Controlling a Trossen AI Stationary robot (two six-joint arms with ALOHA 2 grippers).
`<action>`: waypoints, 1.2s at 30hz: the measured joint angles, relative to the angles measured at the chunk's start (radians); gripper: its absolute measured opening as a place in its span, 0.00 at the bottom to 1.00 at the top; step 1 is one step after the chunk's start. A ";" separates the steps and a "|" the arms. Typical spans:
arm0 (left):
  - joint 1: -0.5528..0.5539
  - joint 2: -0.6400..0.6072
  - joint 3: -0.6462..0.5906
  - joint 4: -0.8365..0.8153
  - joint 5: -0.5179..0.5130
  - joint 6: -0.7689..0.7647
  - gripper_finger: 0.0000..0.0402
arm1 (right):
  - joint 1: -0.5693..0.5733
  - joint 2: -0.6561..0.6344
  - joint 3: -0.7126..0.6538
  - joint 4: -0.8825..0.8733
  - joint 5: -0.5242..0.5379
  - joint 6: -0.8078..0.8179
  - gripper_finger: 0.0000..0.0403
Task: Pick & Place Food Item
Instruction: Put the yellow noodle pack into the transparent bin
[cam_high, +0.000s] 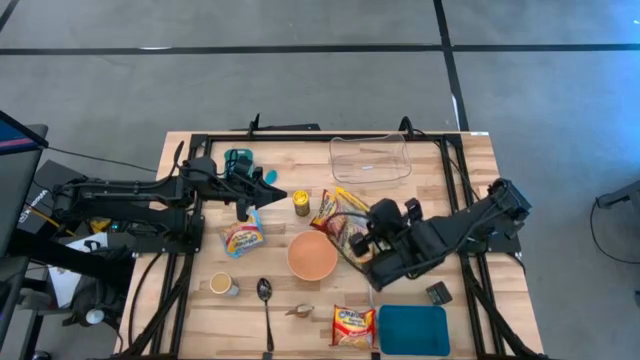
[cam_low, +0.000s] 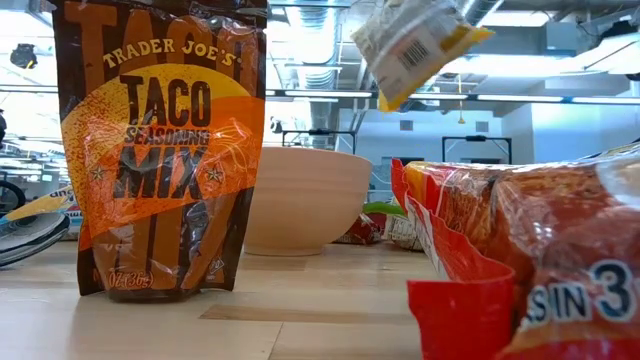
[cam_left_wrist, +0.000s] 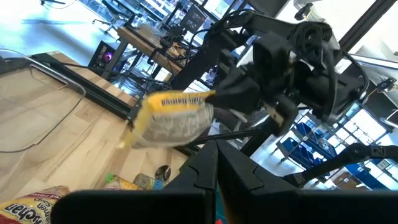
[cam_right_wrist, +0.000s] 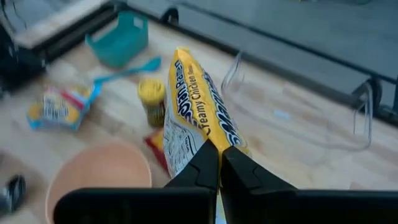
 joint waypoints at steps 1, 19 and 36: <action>0.000 0.000 0.000 0.000 0.000 0.000 0.00 | -0.008 0.000 0.007 0.000 0.018 0.000 0.00; 0.000 0.000 0.000 0.000 0.000 0.010 0.00 | -0.240 -0.056 0.031 0.007 0.116 -0.142 0.00; 0.000 0.000 0.000 0.000 0.000 0.010 0.00 | -0.504 -0.278 0.031 0.087 0.020 -0.518 0.00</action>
